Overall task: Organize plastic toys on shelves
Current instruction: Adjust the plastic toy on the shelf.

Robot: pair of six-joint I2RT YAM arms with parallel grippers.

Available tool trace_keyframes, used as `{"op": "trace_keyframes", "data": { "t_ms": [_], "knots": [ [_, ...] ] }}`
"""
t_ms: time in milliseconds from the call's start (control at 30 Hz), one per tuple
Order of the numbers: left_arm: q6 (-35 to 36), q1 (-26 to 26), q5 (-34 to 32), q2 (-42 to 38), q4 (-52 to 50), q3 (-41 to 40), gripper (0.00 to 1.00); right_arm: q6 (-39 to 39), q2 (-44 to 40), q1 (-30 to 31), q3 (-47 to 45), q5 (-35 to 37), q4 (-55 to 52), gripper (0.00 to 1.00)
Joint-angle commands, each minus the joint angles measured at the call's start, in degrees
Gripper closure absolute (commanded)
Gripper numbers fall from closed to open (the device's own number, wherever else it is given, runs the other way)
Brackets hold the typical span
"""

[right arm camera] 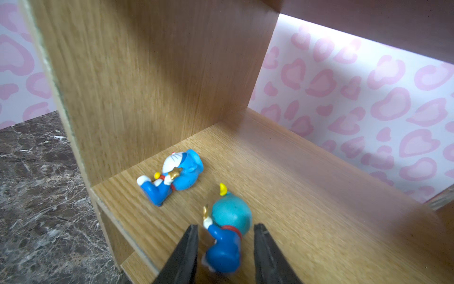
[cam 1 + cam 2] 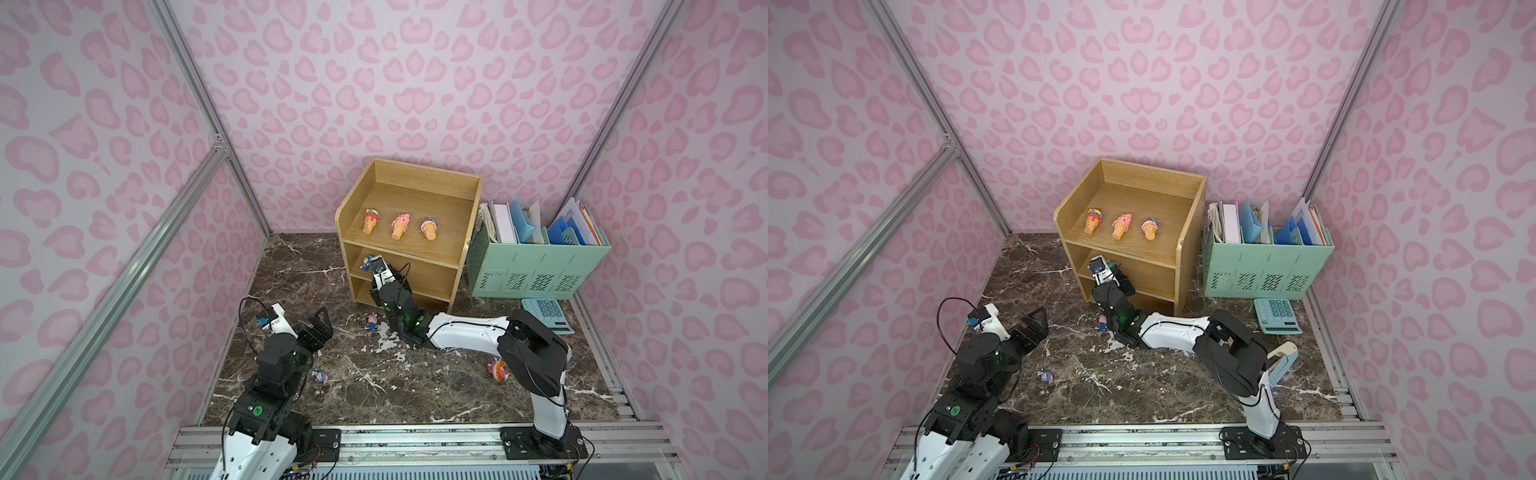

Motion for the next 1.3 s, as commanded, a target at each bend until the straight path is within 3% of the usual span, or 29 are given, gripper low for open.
{"op": "trace_keyframes", "data": {
  "t_ms": [0,500,767,1267],
  "knots": [
    [0.83,0.03,-0.35,-0.28,0.41,0.43,0.04,-0.02,0.56,-0.29,1.06,0.37,-0.72,0.60],
    [0.92,0.02,-0.86,-1.43,-0.24,0.64,0.04,7.37,-0.10,-0.79,-0.04,-3.00,-1.20,0.71],
    [1.13,0.03,-0.99,-2.03,-0.72,0.91,0.04,15.90,-3.20,-0.75,-6.19,-5.58,5.72,0.72],
    [1.31,-0.06,-1.11,-3.10,-1.17,1.10,0.04,34.25,-1.52,-0.58,-8.64,-4.29,13.14,0.72]
  ]
}}
